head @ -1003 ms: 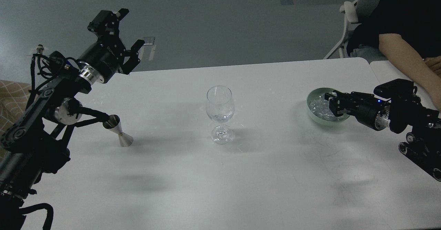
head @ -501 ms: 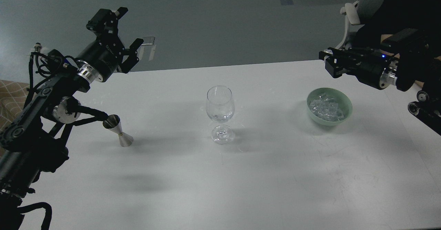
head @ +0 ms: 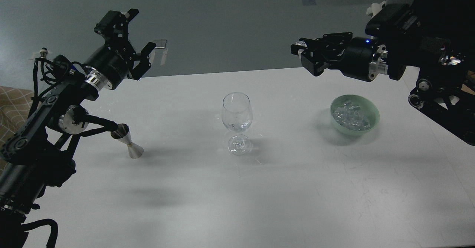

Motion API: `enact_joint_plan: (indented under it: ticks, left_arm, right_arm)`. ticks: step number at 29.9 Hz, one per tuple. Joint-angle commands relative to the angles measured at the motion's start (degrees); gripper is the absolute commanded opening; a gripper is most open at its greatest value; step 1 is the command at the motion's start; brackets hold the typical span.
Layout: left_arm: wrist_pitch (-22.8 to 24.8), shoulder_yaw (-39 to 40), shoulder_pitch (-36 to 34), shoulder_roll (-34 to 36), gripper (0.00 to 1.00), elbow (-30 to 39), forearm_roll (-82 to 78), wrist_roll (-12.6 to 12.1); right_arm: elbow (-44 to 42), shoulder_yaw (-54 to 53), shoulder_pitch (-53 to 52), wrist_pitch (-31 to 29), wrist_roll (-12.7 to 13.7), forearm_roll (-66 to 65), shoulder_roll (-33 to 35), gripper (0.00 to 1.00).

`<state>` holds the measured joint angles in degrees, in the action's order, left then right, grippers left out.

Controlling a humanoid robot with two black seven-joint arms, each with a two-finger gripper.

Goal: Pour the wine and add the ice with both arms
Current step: 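Carry the right gripper from the bowl over the wine glass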

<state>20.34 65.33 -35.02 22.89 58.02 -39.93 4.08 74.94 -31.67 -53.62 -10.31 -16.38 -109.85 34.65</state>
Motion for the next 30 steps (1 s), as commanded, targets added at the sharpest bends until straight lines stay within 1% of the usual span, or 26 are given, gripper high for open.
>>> enact_joint_plan:
  ticks: [1, 5, 11, 17, 27, 30]
  left_arm:
    - [0.1, -0.1, -0.3, 0.0, 0.98, -0.1, -0.2, 0.0]
    - [0.1, -0.2, -0.4, -0.9, 0.98, -0.1, -0.3, 0.0]
    - [0.1, -0.2, -0.4, -1.4, 0.98, -0.1, -0.3, 0.0]
    - [0.1, 0.0, -0.5, -1.4, 0.98, -0.1, -0.3, 0.0]
    - [0.1, 0.0, -0.4, -1.4, 0.98, -0.1, -0.3, 0.0]
    - [0.1, 0.0, -0.4, -1.5, 0.98, -0.1, -0.3, 0.0]
  right_arm:
    - [1.9, 0.7, -0.7, -0.3, 0.6, 0.0, -1.4, 0.07]
    - [2.3, 2.4, -2.0, -0.3, 1.9, 0.0, -4.5, 0.07]
    - [2.4, 6.5, -5.3, -1.4, 2.8, 0.0, -8.5, 0.08]
    - [2.2, 7.2, -6.3, -2.5, 2.8, -0.3, -11.3, 0.08]
    - [2.5, 9.2, -7.3, -3.3, 2.8, -0.4, -13.2, 0.08]
    - [2.5, 10.0, -8.1, -4.6, 2.8, -0.4, -13.6, 0.08]
